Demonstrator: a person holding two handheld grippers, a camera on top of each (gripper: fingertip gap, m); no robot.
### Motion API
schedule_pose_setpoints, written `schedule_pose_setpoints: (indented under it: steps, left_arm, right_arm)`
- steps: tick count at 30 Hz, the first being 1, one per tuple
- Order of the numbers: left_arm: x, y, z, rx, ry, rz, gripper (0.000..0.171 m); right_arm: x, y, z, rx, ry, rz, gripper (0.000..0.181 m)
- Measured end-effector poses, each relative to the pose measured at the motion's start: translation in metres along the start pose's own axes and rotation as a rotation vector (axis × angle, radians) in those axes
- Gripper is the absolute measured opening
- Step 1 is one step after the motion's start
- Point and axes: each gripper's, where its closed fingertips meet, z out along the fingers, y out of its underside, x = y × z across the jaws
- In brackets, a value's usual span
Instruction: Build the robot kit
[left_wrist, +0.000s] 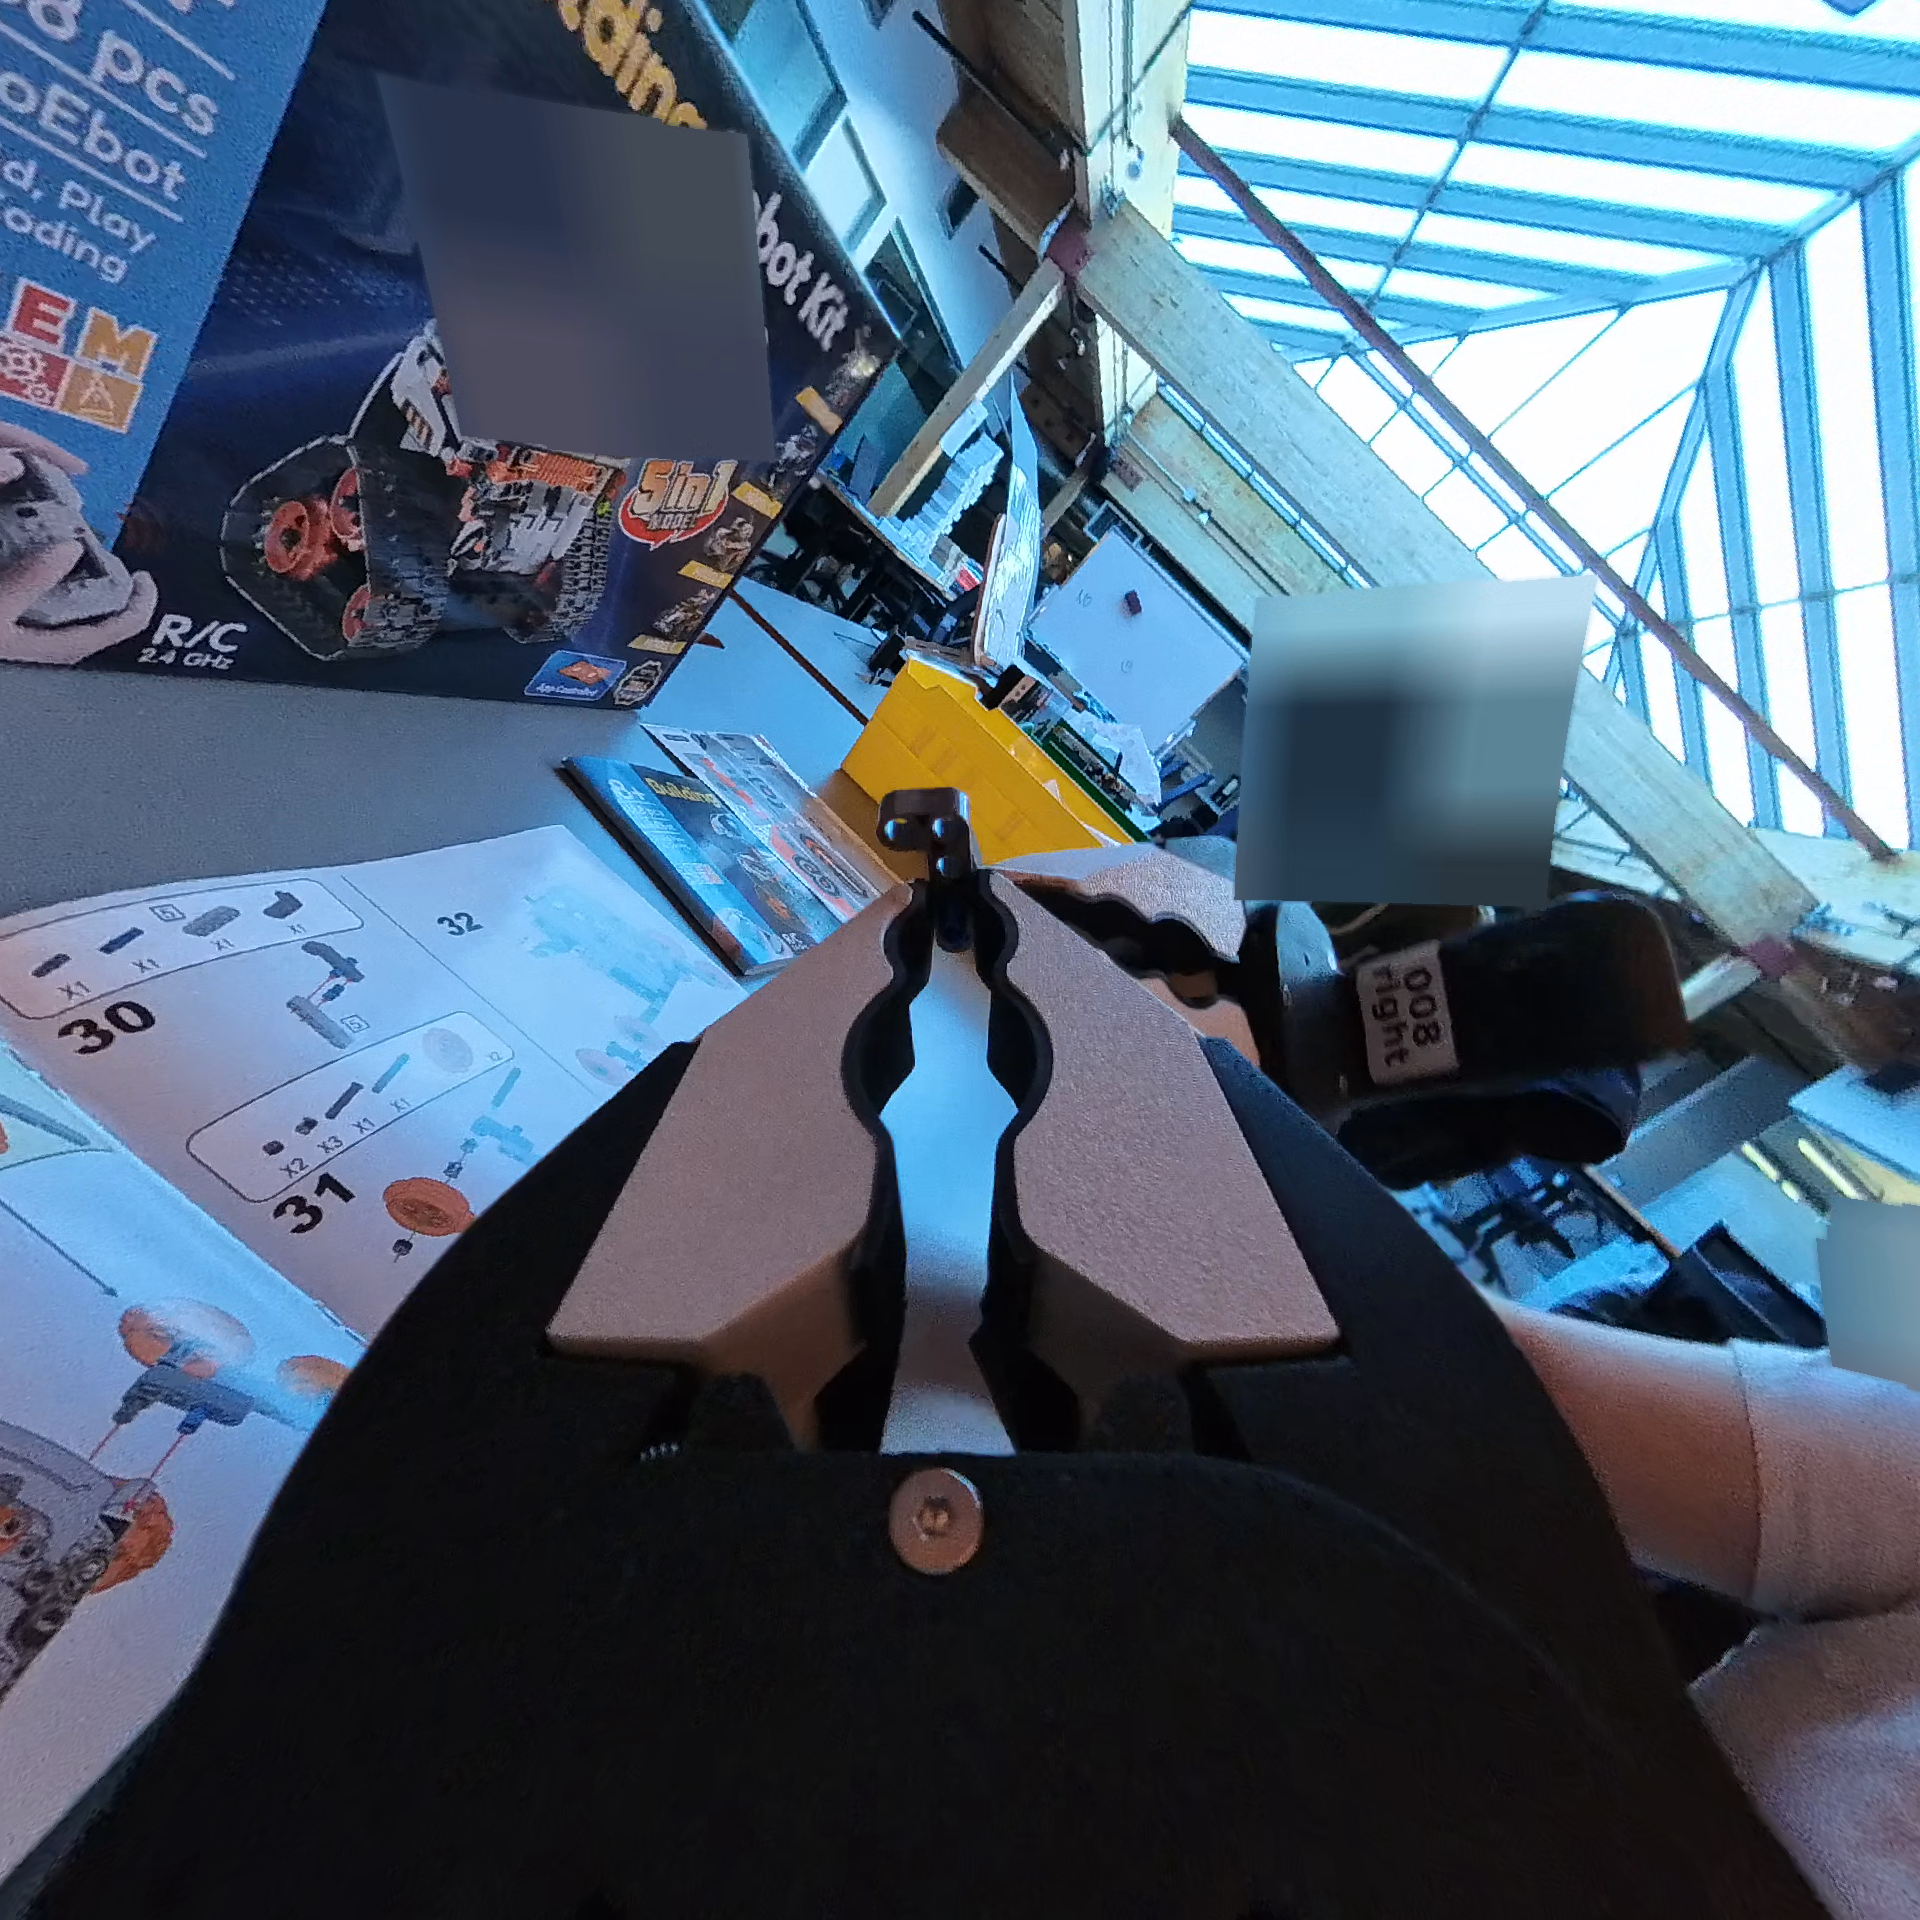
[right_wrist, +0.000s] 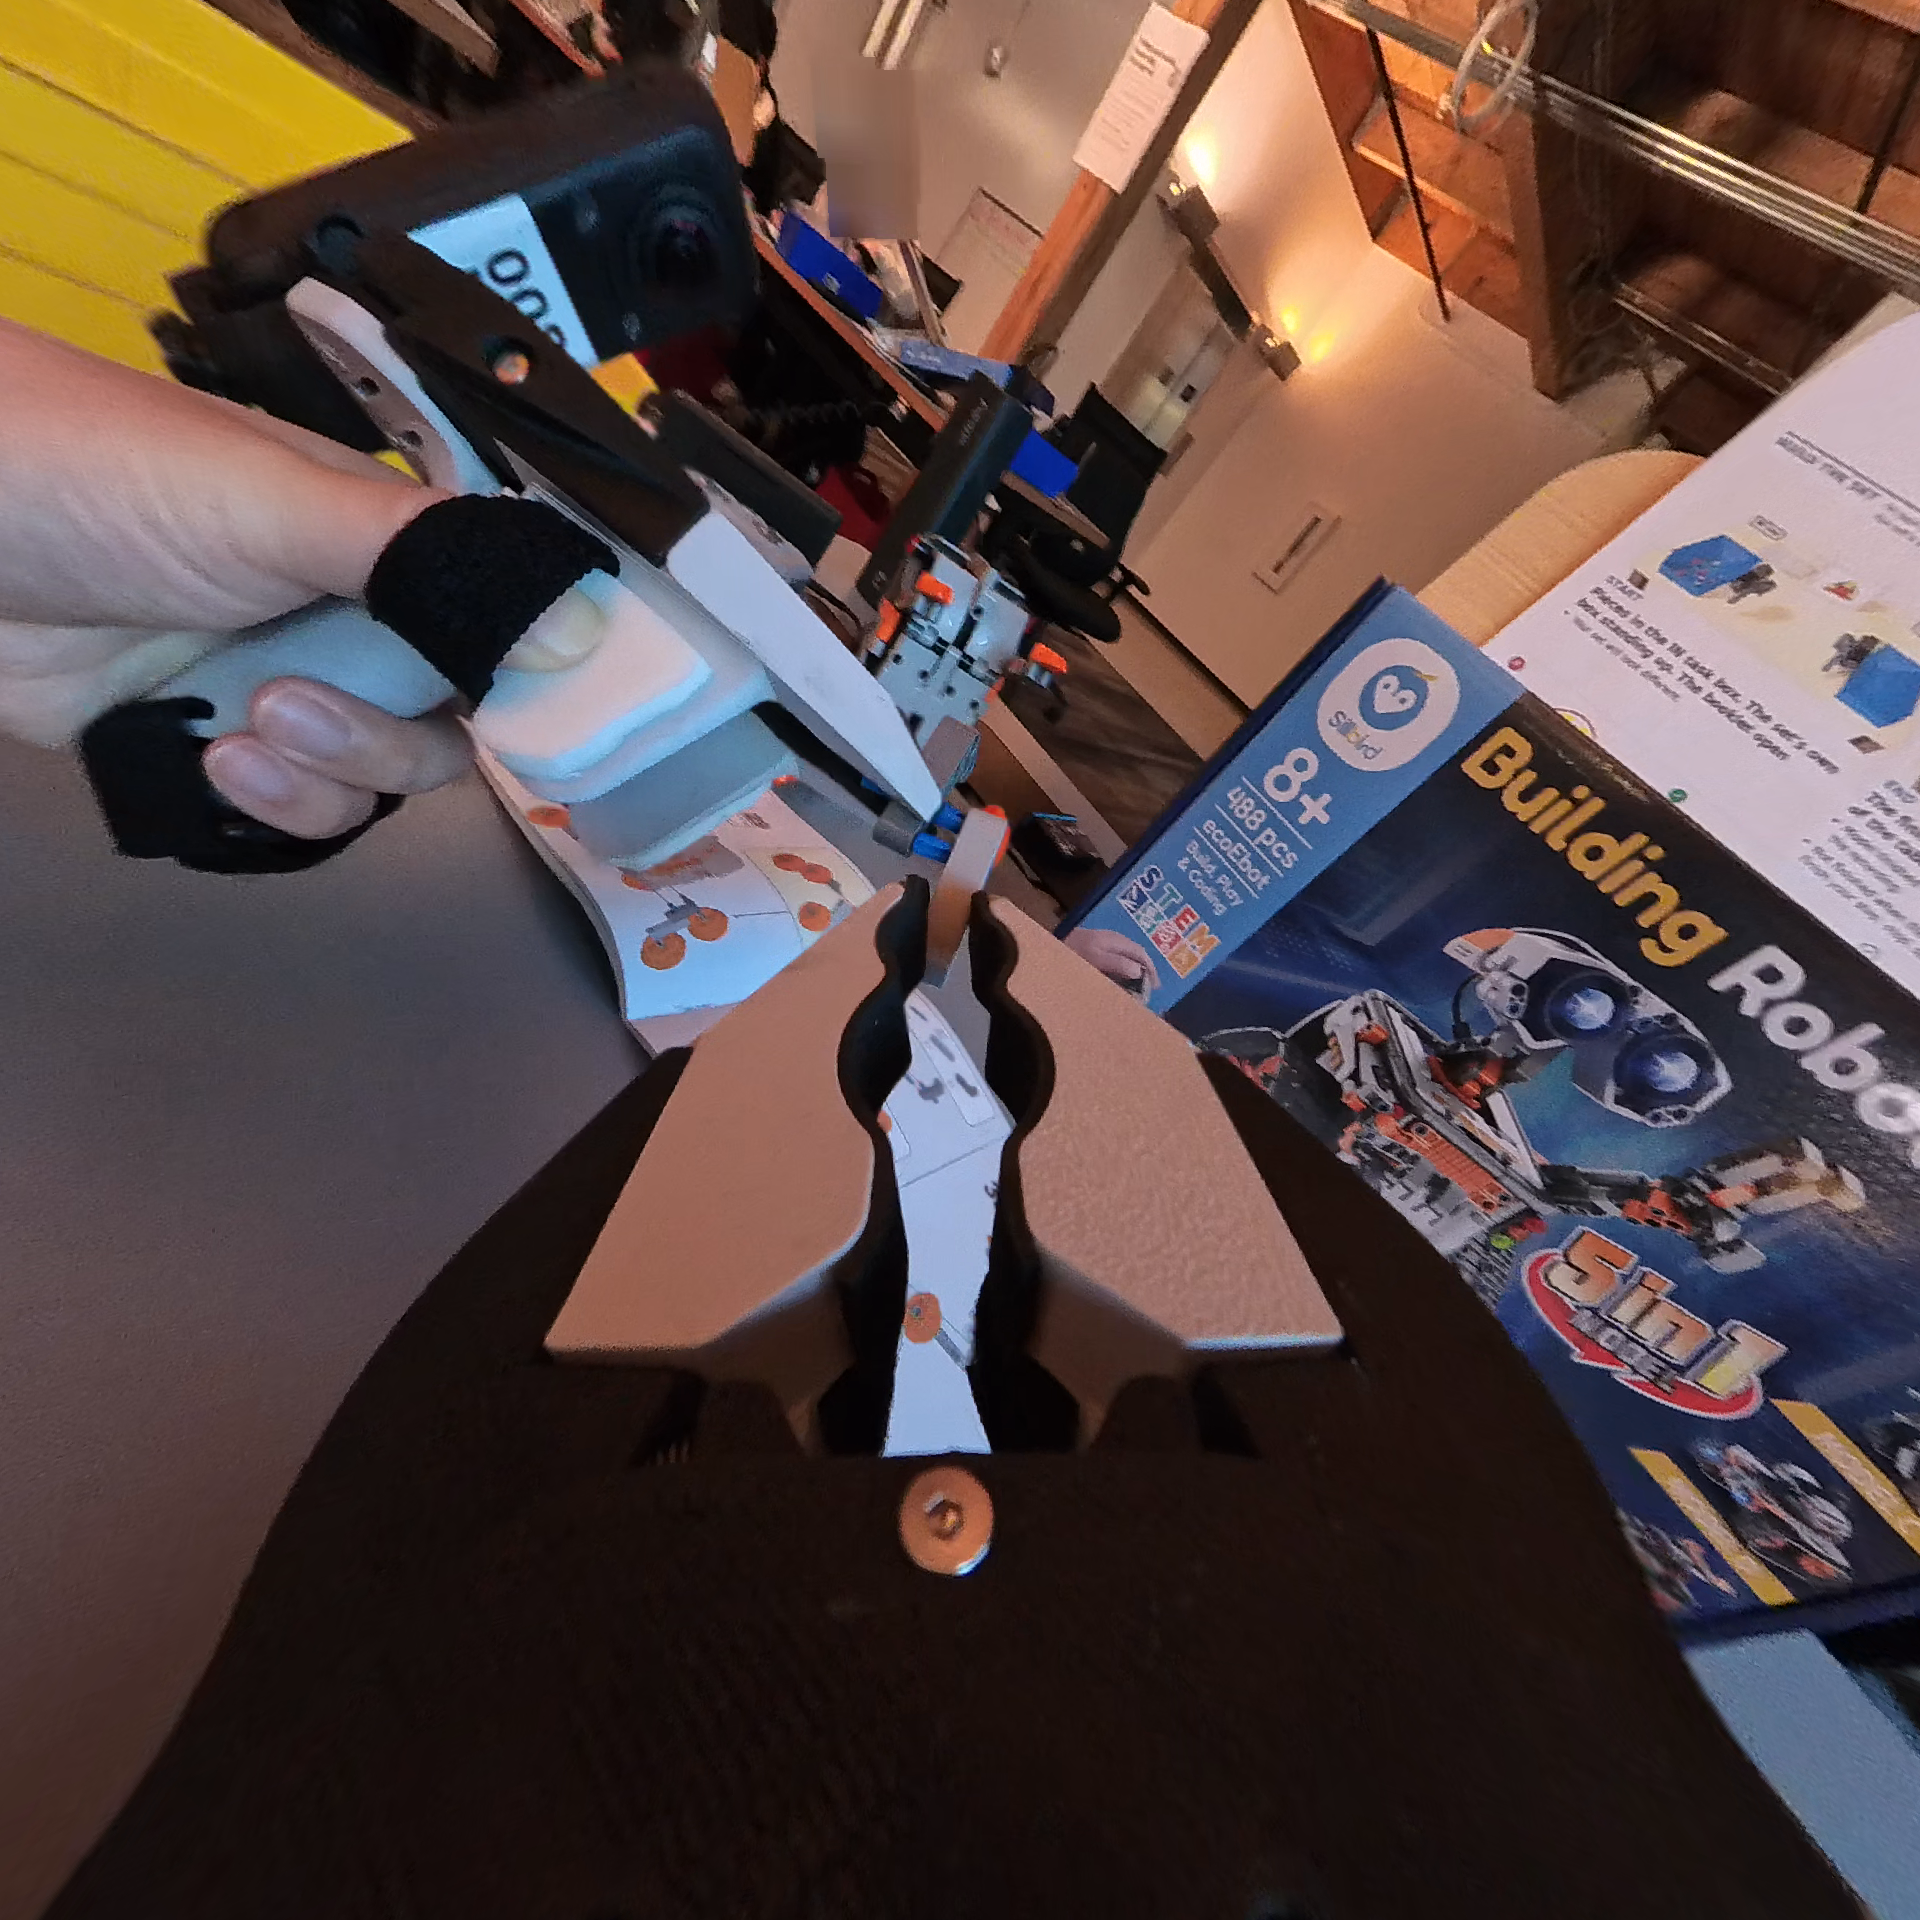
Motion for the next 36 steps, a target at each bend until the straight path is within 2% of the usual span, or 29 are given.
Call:
schedule_pose_setpoints:
  steps: [7,11,16,21,29,36]
  left_arm:
    - [0.005,0.010,-0.004,-0.112,0.041,0.021,0.004]
    - [0.002,0.012,-0.005,-0.133,0.031,0.023,0.005]
    - [0.001,0.009,-0.003,-0.087,0.020,0.006,0.004]
    - [-0.003,0.001,0.002,-0.003,-0.038,0.035,0.005]
    - [-0.002,0.002,0.003,0.005,0.022,-0.069,0.005]
    - [0.000,-0.001,0.004,0.030,0.006,-0.022,0.005]
  right_arm:
    - [-0.008,0.002,-0.007,0.030,-0.129,0.025,0.006]
    - [-0.010,0.004,-0.006,0.018,-0.131,0.007,0.006]
    - [-0.005,0.004,-0.005,0.028,-0.106,0.048,0.006]
    - [0.001,0.006,0.002,0.001,-0.019,0.115,0.006]
    - [0.002,0.007,0.000,0.005,-0.016,0.098,0.006]
    - [0.004,0.004,-0.001,-0.012,0.018,0.141,0.006]
